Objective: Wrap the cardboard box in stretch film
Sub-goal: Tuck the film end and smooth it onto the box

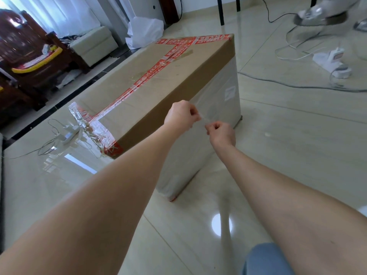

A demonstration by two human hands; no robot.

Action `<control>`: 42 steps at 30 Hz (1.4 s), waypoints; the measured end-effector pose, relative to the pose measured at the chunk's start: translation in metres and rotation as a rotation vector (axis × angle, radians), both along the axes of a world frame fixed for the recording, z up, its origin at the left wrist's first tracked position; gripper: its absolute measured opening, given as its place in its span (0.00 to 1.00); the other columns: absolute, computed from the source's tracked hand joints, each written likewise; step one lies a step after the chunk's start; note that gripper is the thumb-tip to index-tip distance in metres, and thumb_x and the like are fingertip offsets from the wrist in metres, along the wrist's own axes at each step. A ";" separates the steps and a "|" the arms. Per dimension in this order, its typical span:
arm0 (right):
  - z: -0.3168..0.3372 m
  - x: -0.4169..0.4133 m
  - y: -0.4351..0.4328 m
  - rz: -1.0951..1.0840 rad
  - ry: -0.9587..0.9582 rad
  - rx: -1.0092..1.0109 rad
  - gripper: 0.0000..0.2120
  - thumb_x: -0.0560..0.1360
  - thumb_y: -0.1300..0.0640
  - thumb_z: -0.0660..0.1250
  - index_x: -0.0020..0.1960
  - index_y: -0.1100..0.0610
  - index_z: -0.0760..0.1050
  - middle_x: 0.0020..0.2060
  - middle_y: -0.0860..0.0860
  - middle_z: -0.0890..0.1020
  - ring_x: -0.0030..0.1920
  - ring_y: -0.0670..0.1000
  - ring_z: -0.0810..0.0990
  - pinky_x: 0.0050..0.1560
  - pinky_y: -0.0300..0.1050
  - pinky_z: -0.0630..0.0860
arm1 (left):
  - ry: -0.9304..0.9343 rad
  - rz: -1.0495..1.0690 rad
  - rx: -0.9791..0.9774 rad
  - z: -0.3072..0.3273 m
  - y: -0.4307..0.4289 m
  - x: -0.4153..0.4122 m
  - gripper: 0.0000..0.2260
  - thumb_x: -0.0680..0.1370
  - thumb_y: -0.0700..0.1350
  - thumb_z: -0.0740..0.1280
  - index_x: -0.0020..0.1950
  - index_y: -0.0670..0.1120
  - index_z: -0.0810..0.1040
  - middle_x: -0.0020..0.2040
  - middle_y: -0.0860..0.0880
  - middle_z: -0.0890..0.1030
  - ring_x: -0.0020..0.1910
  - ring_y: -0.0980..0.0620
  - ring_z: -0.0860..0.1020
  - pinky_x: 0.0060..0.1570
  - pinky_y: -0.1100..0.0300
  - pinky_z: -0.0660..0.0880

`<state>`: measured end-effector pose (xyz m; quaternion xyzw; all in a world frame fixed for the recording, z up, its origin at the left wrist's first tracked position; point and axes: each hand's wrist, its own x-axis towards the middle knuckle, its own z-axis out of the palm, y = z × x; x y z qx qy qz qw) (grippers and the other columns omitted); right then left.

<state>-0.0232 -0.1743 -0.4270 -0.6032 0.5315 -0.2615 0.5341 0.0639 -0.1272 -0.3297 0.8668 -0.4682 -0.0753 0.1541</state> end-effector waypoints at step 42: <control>-0.020 -0.003 -0.013 -0.033 0.015 0.015 0.09 0.78 0.54 0.63 0.40 0.50 0.80 0.38 0.50 0.83 0.42 0.49 0.78 0.42 0.40 0.70 | -0.215 -0.381 0.303 -0.006 -0.054 0.020 0.03 0.75 0.41 0.70 0.41 0.44 0.79 0.33 0.49 0.79 0.30 0.53 0.77 0.40 0.57 0.79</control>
